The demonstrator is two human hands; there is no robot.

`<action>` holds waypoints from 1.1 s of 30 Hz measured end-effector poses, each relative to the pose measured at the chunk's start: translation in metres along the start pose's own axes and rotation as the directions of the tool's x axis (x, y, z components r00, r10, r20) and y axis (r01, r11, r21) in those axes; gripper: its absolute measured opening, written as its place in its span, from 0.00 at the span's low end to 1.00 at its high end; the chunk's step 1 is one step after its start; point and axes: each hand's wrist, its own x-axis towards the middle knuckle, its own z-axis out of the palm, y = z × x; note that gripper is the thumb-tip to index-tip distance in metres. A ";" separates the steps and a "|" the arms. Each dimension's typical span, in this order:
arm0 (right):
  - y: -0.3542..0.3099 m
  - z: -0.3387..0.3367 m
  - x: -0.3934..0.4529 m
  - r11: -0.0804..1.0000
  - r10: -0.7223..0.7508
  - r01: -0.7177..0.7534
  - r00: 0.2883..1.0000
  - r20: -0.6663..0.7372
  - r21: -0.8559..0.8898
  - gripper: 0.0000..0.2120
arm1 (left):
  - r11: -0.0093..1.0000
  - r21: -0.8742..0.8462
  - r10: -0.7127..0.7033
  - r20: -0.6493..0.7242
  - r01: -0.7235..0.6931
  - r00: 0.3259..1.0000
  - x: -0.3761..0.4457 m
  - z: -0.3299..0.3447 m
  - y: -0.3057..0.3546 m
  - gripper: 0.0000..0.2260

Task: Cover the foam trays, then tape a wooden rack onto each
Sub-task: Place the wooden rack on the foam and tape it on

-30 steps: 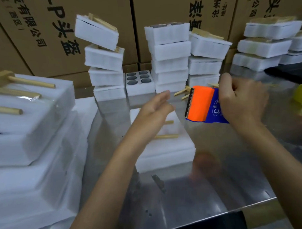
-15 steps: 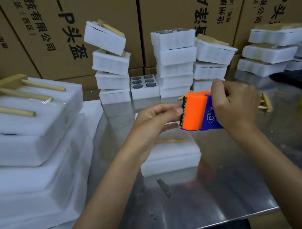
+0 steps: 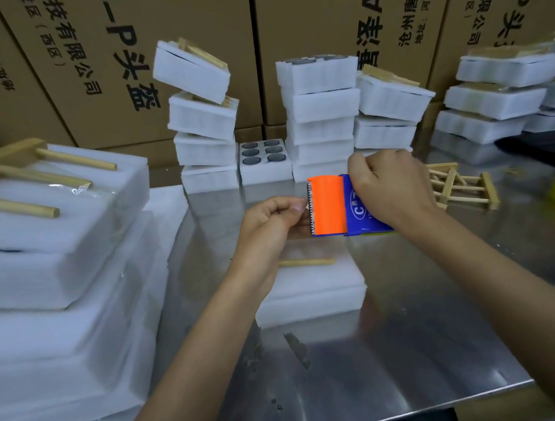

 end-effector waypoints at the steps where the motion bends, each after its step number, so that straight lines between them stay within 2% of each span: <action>1: 0.001 0.003 0.004 1.000 -0.019 0.019 1.000 0.017 -0.014 0.24 | 0.999 -0.035 -0.003 -0.027 0.002 1.000 0.001 -0.002 0.001 0.06; 7: 0.010 0.013 0.025 0.986 -0.113 0.121 0.991 0.074 -0.116 0.20 | 0.986 -0.163 0.020 -0.150 -0.044 0.989 0.017 -0.030 0.017 0.06; 12: 0.058 0.015 0.033 0.972 0.017 0.042 0.969 0.247 -0.231 0.21 | 0.904 -0.426 -0.134 -0.243 0.018 0.961 0.025 -0.086 0.017 0.07; 15: 0.091 0.011 0.026 0.963 0.079 0.009 0.946 0.314 -0.269 0.22 | 0.870 -0.491 -0.198 -0.274 0.040 0.941 0.023 -0.108 0.013 0.06; 23: 0.108 0.020 0.026 0.970 0.119 -0.016 0.903 0.414 -0.243 0.27 | 0.878 -0.473 -0.246 -0.327 0.067 0.913 0.024 -0.103 -0.002 0.05; 28: 0.098 0.028 0.033 0.973 0.132 -0.021 0.867 0.480 -0.229 0.25 | 0.890 -0.449 -0.264 -0.371 0.077 0.890 0.026 -0.112 -0.016 0.07; 30: 0.095 0.030 0.035 0.972 0.134 -0.011 0.847 0.515 -0.234 0.24 | 0.918 -0.387 -0.254 -0.411 0.085 0.875 0.028 -0.118 -0.026 0.06; 33: 0.093 0.033 0.037 0.973 0.133 -0.005 0.829 0.543 -0.230 0.23 | 0.975 -0.191 -0.196 -0.482 0.116 0.854 0.027 -0.122 -0.044 0.04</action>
